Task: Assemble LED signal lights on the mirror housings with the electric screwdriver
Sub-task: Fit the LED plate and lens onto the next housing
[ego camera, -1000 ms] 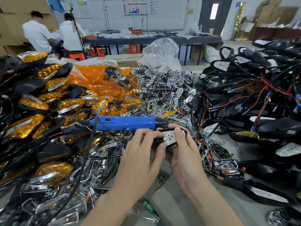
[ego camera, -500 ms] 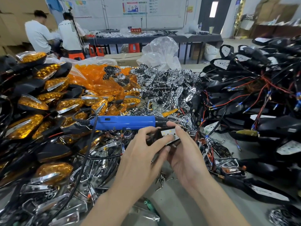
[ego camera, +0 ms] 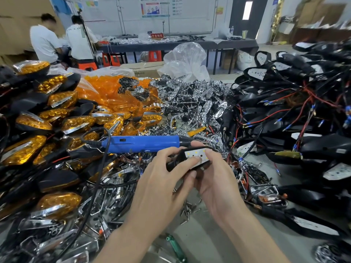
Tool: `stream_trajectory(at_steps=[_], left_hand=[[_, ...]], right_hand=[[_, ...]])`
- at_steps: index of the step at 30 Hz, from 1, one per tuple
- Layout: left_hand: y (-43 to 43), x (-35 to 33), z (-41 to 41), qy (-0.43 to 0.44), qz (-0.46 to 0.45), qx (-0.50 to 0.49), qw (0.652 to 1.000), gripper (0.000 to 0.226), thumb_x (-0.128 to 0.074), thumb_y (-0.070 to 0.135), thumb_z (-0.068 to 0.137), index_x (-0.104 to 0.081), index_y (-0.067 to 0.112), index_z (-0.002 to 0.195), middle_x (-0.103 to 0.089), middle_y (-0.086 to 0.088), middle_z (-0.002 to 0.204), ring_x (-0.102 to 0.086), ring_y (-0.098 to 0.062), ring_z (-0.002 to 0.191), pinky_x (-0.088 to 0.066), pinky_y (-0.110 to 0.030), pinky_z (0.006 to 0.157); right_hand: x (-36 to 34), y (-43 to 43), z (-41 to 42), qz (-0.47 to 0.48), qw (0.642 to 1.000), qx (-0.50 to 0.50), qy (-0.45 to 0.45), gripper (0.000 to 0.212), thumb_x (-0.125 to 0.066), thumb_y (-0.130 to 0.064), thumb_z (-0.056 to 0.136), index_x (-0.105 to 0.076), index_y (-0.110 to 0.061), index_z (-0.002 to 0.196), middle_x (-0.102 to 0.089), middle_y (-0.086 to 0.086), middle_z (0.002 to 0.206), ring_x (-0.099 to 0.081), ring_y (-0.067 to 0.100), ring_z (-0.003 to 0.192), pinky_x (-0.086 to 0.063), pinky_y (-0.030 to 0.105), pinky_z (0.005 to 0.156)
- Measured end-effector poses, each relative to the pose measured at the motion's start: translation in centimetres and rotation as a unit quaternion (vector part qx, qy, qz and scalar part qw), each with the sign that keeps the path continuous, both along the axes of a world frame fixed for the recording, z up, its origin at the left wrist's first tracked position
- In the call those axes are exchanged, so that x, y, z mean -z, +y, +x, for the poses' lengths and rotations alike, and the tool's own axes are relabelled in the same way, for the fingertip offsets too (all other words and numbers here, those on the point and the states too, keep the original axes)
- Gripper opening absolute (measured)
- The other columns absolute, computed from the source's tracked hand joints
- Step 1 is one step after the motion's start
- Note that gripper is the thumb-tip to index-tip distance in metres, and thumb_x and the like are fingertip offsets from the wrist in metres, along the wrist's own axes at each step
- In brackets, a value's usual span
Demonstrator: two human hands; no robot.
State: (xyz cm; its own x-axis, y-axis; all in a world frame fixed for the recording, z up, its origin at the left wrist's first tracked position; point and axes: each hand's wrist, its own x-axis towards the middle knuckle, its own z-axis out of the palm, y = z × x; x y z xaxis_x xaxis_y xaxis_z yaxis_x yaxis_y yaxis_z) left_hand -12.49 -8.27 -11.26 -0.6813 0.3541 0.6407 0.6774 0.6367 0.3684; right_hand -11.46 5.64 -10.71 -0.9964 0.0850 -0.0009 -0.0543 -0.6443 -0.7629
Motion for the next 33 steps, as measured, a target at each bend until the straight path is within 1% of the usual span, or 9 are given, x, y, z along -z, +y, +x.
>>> stream_trajectory(at_steps=[6,9,13,16,22,24,27,31,33], left_hand=[[0.1,-0.12,0.17,-0.003,-0.005,-0.005,1.0,0.031,-0.051,0.041,0.097,-0.061,0.038,0.126,-0.048,0.006,0.128,-0.054,-0.011,0.111,-0.056,-0.033,0.078],[0.11,-0.11,0.16,-0.006,-0.002,-0.006,1.0,0.031,-0.051,0.041,0.097,-0.061,0.038,0.126,-0.048,0.006,0.128,-0.054,-0.01,0.111,-0.056,-0.033,0.078],[0.14,-0.02,0.18,-0.015,0.01,-0.001,1.0,0.03,-0.051,0.041,0.096,-0.061,0.037,0.125,-0.048,0.007,0.127,-0.056,-0.011,0.111,-0.056,-0.035,0.077],[0.14,0.01,0.19,-0.021,0.015,0.003,1.0,0.03,-0.052,0.041,0.096,-0.062,0.036,0.124,-0.048,0.008,0.127,-0.056,-0.012,0.11,-0.056,-0.037,0.077],[0.04,-0.02,0.22,-0.019,0.016,0.003,1.0,0.03,-0.052,0.041,0.096,-0.062,0.034,0.123,-0.048,0.008,0.126,-0.056,-0.011,0.11,-0.056,-0.036,0.081],[0.1,-0.08,0.2,-0.021,0.019,0.005,1.0,0.029,-0.053,0.041,0.096,-0.063,0.033,0.123,-0.048,0.008,0.125,-0.058,-0.01,0.107,-0.056,-0.035,0.08],[0.12,-0.16,0.26,-0.017,0.021,0.003,1.0,0.028,-0.053,0.04,0.096,-0.062,0.034,0.122,-0.048,0.008,0.125,-0.058,-0.011,0.107,-0.056,-0.036,0.08],[0.16,-0.35,0.37,-0.001,0.018,-0.012,1.0,0.025,-0.054,0.041,0.095,-0.059,0.036,0.118,-0.052,0.007,0.125,-0.06,-0.016,0.105,-0.055,-0.038,0.082],[0.17,-0.43,0.37,0.003,0.018,-0.015,1.0,0.024,-0.054,0.041,0.094,-0.059,0.035,0.118,-0.053,0.007,0.125,-0.06,-0.016,0.104,-0.055,-0.038,0.082]], right_hand=[[-0.09,0.01,-0.09,-0.012,1.0,0.001,-0.016,0.042,-0.039,-0.019,0.108,-0.081,-0.021,0.101,-0.074,0.019,0.116,-0.074,0.028,0.095,-0.06,0.031,0.064],[-0.07,0.02,0.02,-0.011,1.0,0.002,-0.014,0.034,-0.044,-0.018,0.106,-0.078,-0.019,0.109,-0.073,0.021,0.119,-0.073,0.029,0.098,-0.06,0.03,0.066],[-0.33,-0.06,0.26,-0.013,1.0,0.0,-0.005,0.027,-0.054,-0.017,0.098,-0.08,-0.02,0.104,-0.074,0.022,0.116,-0.074,0.029,0.093,-0.061,0.031,0.065],[-0.27,-0.06,0.24,-0.009,1.0,0.001,-0.007,0.032,-0.049,-0.016,0.104,-0.08,-0.021,0.104,-0.073,0.023,0.116,-0.074,0.03,0.094,-0.062,0.034,0.068],[-0.01,0.0,0.14,0.002,1.0,-0.003,-0.012,0.029,-0.049,-0.015,0.106,-0.077,-0.019,0.112,-0.073,0.022,0.12,-0.071,0.036,0.104,-0.063,0.042,0.081],[-0.08,-0.07,0.13,-0.001,1.0,-0.006,-0.013,0.03,-0.048,-0.014,0.107,-0.077,-0.019,0.113,-0.072,0.022,0.12,-0.071,0.037,0.105,-0.063,0.042,0.081],[-0.22,-0.18,0.18,-0.007,1.0,-0.004,-0.017,0.031,-0.048,-0.012,0.106,-0.078,-0.02,0.109,-0.072,0.023,0.12,-0.07,0.036,0.103,-0.063,0.039,0.076],[-0.22,-0.21,0.24,-0.008,1.0,-0.009,-0.017,0.027,-0.051,-0.009,0.104,-0.075,-0.016,0.115,-0.072,0.021,0.121,-0.07,0.037,0.105,-0.063,0.045,0.085],[-0.24,-0.19,0.25,-0.005,1.0,-0.008,-0.017,0.026,-0.052,-0.009,0.104,-0.075,-0.016,0.114,-0.072,0.021,0.121,-0.071,0.037,0.105,-0.061,0.046,0.087]])
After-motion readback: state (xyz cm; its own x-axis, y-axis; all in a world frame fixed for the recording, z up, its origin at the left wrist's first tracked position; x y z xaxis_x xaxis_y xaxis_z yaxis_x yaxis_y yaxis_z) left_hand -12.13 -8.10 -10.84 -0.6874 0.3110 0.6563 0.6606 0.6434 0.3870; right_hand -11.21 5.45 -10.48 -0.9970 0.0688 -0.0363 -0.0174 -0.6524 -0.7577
